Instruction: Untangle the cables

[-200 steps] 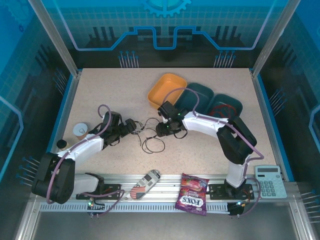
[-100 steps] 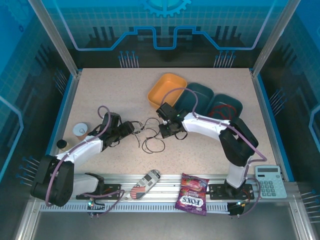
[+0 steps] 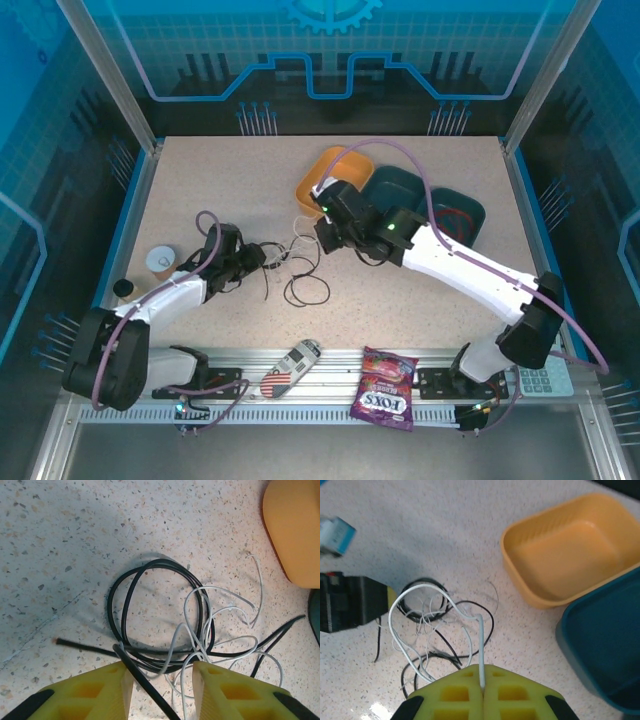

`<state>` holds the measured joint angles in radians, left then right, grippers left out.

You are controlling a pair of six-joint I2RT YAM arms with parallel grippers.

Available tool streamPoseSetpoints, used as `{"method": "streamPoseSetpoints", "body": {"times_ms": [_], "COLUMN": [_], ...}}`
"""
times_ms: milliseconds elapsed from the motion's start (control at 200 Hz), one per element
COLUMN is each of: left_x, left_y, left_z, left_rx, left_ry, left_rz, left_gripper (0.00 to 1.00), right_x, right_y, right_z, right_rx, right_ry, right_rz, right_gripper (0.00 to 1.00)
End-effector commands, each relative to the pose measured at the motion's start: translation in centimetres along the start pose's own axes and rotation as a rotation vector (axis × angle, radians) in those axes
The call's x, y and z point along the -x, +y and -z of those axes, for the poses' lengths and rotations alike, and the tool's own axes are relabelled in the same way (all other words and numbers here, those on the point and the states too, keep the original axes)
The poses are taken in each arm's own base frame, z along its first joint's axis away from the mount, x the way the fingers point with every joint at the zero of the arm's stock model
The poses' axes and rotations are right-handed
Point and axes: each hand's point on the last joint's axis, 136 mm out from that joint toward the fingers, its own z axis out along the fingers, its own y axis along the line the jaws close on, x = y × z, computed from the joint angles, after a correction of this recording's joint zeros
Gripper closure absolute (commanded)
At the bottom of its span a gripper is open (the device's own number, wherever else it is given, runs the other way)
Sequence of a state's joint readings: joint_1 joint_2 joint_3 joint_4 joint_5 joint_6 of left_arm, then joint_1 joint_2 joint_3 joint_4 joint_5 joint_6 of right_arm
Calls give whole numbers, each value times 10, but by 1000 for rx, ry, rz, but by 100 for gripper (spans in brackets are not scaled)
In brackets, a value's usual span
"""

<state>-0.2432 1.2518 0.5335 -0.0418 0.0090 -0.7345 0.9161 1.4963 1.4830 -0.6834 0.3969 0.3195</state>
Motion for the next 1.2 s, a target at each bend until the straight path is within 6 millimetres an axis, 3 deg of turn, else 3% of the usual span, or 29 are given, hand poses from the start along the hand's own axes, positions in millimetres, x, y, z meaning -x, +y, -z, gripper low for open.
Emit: {"method": "streamPoseSetpoints", "body": {"times_ms": [0,305,555,740,991,1196], "left_x": [-6,-7,-9,-9,-7,-5], "left_y": [7,8,10,11,9,8], "left_z": [-6,-9,-12,-16,-17,-14], "left_rx": [8,13,13,18,19,9], "left_ry": [23,30,34,35,34,22], "left_rz": [16,20,25,30,29,24], "left_gripper": [63,58,62,74,74,73], "right_x": [27,71,100,125,156,172], "right_y": [-8,-12,-20,-31,-40,-63], "right_z": [42,119,170,193,225,245], "right_rx": [-21,72,88,57,19,-87], "right_ry": [-100,-323,-462,-540,-632,-678], "right_rz": [45,35,59,73,102,102], "right_gripper": [100,100,100,100,100,100]}}
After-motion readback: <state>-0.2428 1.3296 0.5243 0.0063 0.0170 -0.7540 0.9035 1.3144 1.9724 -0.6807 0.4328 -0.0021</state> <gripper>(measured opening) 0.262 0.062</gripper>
